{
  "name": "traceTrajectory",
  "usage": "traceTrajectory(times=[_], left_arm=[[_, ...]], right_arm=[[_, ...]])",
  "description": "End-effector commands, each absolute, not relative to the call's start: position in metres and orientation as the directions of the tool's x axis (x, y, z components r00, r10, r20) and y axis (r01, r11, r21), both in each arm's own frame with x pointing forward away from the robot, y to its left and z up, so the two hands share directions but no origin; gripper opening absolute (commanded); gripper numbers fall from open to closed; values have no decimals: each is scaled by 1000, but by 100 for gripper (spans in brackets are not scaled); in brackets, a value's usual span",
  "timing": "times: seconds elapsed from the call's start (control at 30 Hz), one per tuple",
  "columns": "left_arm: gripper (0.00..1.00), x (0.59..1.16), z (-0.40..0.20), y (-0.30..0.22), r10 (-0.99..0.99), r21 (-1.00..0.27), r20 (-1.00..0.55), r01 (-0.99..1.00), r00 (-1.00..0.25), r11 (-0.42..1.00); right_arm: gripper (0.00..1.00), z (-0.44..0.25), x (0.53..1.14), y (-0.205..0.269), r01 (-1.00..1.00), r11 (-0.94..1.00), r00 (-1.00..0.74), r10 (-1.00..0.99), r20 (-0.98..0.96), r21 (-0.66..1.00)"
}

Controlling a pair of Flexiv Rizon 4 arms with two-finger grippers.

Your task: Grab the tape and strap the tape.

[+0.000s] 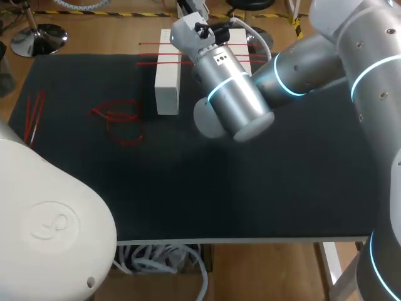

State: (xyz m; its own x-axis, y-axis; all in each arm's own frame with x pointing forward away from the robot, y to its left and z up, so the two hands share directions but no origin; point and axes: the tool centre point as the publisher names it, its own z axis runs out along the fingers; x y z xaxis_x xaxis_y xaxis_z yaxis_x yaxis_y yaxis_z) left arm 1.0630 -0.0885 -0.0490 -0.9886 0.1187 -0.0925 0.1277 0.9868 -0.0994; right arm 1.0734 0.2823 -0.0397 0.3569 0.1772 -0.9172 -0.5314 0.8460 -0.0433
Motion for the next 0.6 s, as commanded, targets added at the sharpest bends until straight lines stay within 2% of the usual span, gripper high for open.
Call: traceTrajectory(times=[0.03,0.6], left_arm=[[0,1064,-48,-89,119,-96,-90,127,-989,987],[0,1064,-48,-89,119,-96,-90,127,-989,987]], right_arm=[[0,-37,1075,284,-531,846,367,181,-913,-46],[0,-33,1076,288,-540,841,374,196,-906,-41]])
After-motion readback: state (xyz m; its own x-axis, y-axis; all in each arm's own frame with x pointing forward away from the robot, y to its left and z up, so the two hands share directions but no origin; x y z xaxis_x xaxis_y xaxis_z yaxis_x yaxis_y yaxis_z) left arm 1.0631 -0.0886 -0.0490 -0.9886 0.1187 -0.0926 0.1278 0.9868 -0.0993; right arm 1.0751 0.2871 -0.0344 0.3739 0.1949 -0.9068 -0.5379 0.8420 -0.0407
